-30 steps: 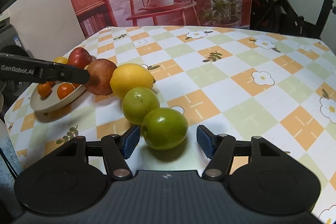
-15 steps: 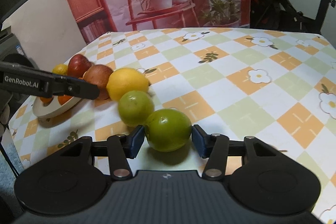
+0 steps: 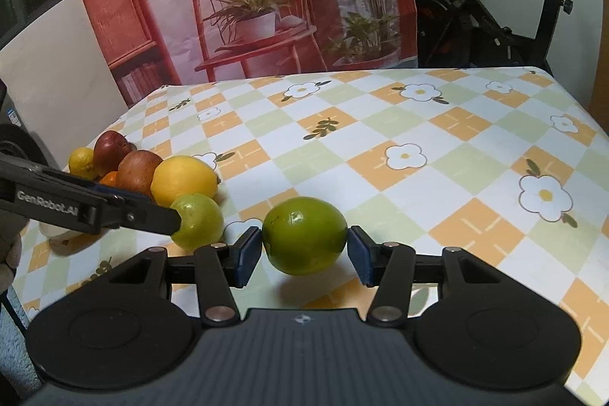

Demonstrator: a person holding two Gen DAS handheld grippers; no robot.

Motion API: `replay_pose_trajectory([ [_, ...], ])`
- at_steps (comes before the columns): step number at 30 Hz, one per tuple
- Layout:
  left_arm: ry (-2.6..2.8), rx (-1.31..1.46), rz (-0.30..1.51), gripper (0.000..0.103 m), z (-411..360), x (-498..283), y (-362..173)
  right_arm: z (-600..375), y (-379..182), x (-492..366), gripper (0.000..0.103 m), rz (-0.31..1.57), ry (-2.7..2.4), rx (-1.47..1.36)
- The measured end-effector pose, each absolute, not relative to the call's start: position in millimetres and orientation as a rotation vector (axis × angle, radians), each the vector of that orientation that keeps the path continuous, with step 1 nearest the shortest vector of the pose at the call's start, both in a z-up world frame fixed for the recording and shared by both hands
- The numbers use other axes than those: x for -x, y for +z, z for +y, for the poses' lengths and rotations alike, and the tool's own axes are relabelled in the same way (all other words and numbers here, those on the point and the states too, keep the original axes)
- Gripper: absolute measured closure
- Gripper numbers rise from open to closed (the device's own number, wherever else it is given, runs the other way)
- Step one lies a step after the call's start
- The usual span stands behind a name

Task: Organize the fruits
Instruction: 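Close the right gripper on a green fruit while the left gripper reaches another green fruit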

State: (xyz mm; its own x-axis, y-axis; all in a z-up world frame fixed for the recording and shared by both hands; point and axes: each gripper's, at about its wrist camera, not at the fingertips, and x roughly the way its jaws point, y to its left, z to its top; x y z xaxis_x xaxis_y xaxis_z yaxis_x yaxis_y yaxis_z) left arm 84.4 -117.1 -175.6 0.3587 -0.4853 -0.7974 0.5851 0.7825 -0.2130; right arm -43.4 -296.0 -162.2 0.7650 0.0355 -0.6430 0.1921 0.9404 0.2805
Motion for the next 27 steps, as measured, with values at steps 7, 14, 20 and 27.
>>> replay_pose_trajectory([
  [7,-0.666,-0.102,1.033,0.044,-128.8,-90.3,-184.9,-300.7,-162.3,48.6,0.05,0.687,-0.099,-0.358],
  [14,-0.633,-0.055,1.068,0.045,-136.8,-94.7,-192.7,-305.8,-163.2,54.3,0.05,0.683,-0.109,-0.368],
  [20,-0.621,-0.074,1.051,0.053,-139.2,-94.3,-193.3,-309.6,-165.5,56.5,0.05,0.684,-0.115,-0.378],
  [27,-0.644,-0.072,1.05,0.054,-136.9,-92.3,-192.7,-309.4,-164.9,56.9,0.05,0.683,-0.113,-0.378],
])
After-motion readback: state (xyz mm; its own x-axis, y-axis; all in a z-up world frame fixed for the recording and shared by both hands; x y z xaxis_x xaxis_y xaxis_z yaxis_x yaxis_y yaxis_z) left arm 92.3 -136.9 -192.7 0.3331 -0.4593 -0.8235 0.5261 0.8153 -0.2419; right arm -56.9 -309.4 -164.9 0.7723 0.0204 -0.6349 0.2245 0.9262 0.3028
